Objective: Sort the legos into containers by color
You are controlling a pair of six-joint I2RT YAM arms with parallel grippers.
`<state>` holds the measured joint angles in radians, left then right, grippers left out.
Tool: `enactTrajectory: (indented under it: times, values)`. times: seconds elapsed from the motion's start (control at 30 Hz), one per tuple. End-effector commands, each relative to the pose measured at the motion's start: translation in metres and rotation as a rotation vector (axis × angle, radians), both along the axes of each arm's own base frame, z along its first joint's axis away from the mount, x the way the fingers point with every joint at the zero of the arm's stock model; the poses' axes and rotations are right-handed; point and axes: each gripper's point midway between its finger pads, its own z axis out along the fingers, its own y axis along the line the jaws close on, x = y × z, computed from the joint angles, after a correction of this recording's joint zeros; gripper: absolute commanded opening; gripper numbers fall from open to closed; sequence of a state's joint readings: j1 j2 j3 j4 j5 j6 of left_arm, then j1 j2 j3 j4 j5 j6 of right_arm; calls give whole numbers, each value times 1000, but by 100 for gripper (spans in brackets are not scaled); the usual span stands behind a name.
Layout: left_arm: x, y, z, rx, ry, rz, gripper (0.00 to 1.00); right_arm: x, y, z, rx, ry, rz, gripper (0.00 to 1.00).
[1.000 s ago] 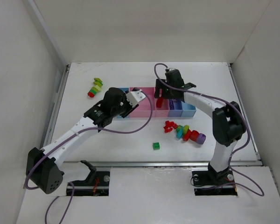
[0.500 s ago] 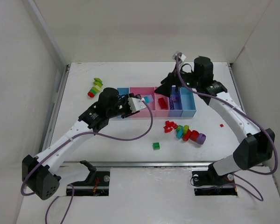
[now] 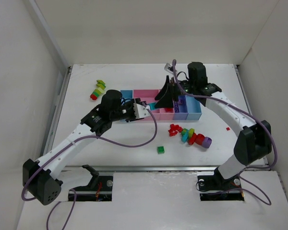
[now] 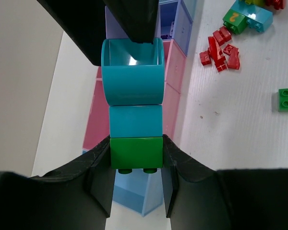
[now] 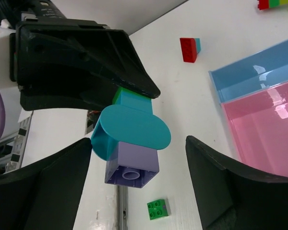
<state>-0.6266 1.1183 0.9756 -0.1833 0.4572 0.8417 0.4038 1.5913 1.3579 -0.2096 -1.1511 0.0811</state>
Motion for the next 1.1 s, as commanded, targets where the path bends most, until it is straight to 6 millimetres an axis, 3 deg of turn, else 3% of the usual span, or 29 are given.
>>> enactTrajectory:
  times: [0.0, 0.1, 0.43, 0.47, 0.5, 0.6, 0.73, 0.87, 1.0, 1.07]
  values:
    - [-1, -8, 33, -58, -74, -43, 0, -7, -4, 11, 51, -41, 74, 81]
    - [0, -7, 33, -55, -77, -33, 0, -6, -6, 8, 56, -15, 85, 74]
    - [3, -5, 34, -58, -81, -13, 0, -4, -6, -7, 34, 17, 63, 72]
    - [3, -5, 34, -58, -81, -13, 0, -4, -6, -7, 34, 17, 63, 68]
    - [4, -6, 36, -63, -88, -13, 0, -4, -6, -7, 34, 17, 63, 55]
    - [4, -6, 36, -67, -81, -9, 0, -3, -5, -3, 38, 7, 64, 36]
    - [4, -6, 31, -56, -65, -9, 0, -4, -6, 0, 41, -2, 64, 2]
    - [9, 3, 17, -17, -41, 52, 0, 12, -27, -13, 14, 42, -42, 0]
    - [23, 13, -4, 29, 4, 156, 0, 46, -70, -31, -39, 104, -277, 0]
    - [31, 22, -25, 70, 67, 232, 0, 58, -85, -38, -62, 141, -379, 0]
